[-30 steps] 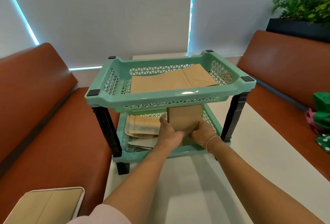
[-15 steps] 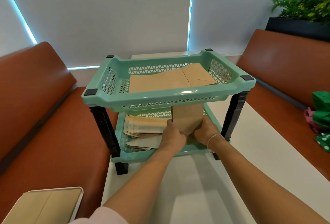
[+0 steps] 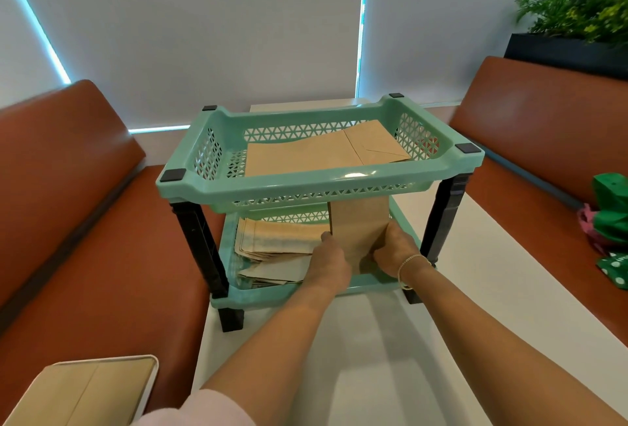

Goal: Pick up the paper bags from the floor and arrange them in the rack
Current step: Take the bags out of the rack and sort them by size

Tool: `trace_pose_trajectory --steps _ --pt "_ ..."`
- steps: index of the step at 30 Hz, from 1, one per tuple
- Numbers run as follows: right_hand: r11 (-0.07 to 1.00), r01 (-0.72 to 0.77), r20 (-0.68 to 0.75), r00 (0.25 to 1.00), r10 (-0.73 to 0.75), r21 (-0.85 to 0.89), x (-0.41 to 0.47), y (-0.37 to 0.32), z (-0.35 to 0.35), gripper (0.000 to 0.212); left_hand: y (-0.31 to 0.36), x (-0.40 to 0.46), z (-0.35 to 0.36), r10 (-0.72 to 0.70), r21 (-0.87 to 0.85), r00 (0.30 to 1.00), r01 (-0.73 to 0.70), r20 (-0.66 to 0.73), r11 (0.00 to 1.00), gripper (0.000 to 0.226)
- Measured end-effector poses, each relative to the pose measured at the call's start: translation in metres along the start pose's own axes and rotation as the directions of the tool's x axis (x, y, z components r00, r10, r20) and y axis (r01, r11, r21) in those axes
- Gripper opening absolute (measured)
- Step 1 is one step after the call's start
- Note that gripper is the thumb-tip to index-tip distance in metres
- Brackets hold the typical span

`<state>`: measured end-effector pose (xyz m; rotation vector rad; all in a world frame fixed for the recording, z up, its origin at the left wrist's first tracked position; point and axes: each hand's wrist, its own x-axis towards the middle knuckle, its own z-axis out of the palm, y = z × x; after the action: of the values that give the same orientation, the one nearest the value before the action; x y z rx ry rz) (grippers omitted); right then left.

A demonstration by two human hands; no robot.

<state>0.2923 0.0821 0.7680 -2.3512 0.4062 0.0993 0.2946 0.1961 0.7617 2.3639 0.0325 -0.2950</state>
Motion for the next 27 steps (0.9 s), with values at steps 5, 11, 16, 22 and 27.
trace_pose_trajectory --steps 5,11,16,22,27 --pt "0.996 -0.002 -0.010 1.000 0.003 0.086 0.006 -0.004 -0.001 0.039 -0.001 0.004 0.000 -0.005 -0.039 1.000 0.005 0.002 0.999 0.041" --pt "0.994 -0.091 -0.011 0.996 0.090 -0.062 0.007 -0.013 -0.004 0.034 -0.002 0.007 0.000 -0.024 -0.011 0.999 0.024 -0.034 1.000 0.030" --pt "0.980 -0.104 0.013 0.994 0.108 -0.170 0.009 -0.011 0.001 0.039 -0.002 0.010 0.003 -0.047 0.038 0.999 0.048 -0.017 0.998 0.034" --pt "0.981 -0.083 0.000 0.996 0.085 -0.175 0.012 -0.009 0.007 0.043 -0.003 0.012 0.007 -0.066 -0.010 0.997 0.066 -0.041 0.998 0.034" --pt "0.984 -0.058 -0.015 0.998 0.056 -0.170 0.015 -0.006 0.009 0.043 -0.005 0.012 0.003 -0.050 -0.063 0.998 0.052 0.033 0.997 0.079"
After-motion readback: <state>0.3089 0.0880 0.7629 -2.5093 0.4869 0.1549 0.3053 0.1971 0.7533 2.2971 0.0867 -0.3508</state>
